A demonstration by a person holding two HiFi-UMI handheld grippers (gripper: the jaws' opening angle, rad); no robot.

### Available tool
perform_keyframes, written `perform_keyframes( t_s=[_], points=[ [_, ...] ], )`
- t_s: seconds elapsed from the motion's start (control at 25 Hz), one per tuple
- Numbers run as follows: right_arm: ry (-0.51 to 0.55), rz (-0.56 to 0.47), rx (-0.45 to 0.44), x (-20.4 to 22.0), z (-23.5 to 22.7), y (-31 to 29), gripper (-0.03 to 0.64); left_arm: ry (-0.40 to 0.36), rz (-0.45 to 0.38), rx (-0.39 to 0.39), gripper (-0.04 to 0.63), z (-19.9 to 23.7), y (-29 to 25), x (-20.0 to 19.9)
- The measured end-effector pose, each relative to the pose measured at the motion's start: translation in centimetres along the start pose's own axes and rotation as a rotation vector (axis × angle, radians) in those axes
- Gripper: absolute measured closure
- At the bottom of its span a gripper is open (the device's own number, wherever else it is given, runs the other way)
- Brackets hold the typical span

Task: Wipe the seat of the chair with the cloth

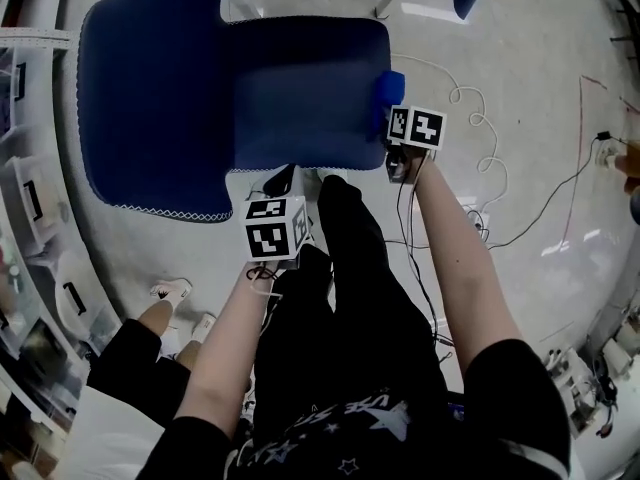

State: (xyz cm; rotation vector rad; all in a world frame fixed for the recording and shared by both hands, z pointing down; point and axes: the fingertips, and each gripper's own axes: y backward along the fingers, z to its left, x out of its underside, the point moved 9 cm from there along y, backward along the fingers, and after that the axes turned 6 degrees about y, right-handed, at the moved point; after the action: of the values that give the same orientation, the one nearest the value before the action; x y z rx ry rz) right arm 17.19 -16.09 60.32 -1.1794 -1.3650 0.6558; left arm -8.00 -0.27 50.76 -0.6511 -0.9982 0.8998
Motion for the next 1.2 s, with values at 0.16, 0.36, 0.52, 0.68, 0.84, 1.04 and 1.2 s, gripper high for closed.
perform_keyframes(
  t_s=[0.16,0.36,0.52,0.68,0.84,1.04,1.2],
  points=[
    [0.046,-0.027,-0.061,0.6,4.2,0.8,0.514,-0.019,-0.027,0.016,0.575,0.7,2.1,1.9],
    [0.155,-0.053,-0.144,1.9,11.6,1.7,0.514,-0.012,-0.050,0.004,0.575,2.9,5.3,4.9],
    [0.235,-0.057,-0.244,3.2,17.4,1.4,0.514,-0.005,-0.054,-0.016,0.575,4.4,7.3,6.9],
    [0.310,-0.056,-0.354,4.4,23.1,0.4,0.514,0.019,-0.043,-0.033,0.575,6.6,8.9,8.7],
    [0.325,-0.047,-0.427,5.4,26.8,-1.3,0.514,0.057,-0.051,-0.057,0.575,8.4,10.0,9.9],
    [0.371,0.015,-0.472,6.6,28.8,-3.9,0.514,0.103,-0.071,-0.106,0.575,9.6,10.5,10.6],
    [0.346,0.047,-0.432,7.3,27.7,-4.9,0.514,0.121,-0.076,-0.128,0.574,9.3,10.5,10.9]
  ],
)
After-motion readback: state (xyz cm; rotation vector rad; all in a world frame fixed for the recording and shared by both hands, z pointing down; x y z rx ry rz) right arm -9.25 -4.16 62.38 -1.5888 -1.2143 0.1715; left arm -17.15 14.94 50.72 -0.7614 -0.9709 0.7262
